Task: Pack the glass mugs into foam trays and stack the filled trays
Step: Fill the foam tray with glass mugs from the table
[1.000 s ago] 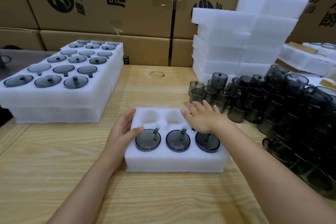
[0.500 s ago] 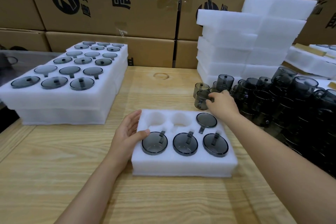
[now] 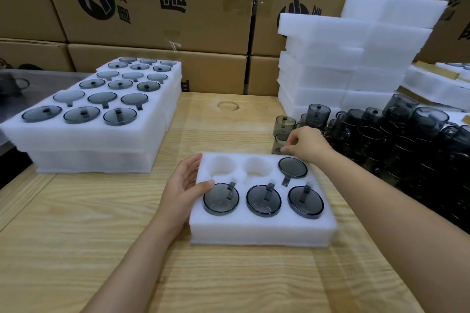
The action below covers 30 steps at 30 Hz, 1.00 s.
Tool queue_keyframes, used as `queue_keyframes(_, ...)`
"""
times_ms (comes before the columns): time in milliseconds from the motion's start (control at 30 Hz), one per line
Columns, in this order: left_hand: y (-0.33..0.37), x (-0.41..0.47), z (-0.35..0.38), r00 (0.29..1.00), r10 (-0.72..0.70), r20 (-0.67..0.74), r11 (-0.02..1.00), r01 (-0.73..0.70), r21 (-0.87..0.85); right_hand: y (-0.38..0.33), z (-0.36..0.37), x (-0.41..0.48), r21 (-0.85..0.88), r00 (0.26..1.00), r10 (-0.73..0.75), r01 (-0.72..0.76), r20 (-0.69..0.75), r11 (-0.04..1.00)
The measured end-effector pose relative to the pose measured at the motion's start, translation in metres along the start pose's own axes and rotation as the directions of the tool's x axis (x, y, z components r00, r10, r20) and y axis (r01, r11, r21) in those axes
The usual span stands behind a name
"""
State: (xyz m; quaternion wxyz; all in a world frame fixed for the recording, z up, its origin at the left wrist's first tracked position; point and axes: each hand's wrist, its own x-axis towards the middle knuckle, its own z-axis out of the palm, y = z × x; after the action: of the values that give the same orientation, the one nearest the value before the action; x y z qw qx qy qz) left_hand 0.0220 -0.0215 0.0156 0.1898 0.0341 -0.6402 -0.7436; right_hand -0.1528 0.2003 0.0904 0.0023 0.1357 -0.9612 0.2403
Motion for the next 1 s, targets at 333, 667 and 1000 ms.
queue_keyframes(333, 0.001, 0.0, 0.001, 1.0, -0.01, -0.006, 1.0, 0.01, 0.008, -0.03, -0.041, -0.051, 0.334, 0.981, -0.092, 0.146, -0.171, 0.931)
queue_keyframes(667, 0.003, 0.0, 0.001, 1.0, -0.018, -0.01, 0.999, 0.018, 0.03, -0.053, -0.024, -0.076, 0.189, 0.973, -0.224, 0.211, 0.051, 0.959)
queue_keyframes(1000, 0.003, 0.0, 0.001, 1.0, -0.024, -0.011, 0.999, 0.024, 0.037, -0.071, -0.018, -0.078, -0.174, 0.933, -0.31, 0.341, 0.183, 0.924)
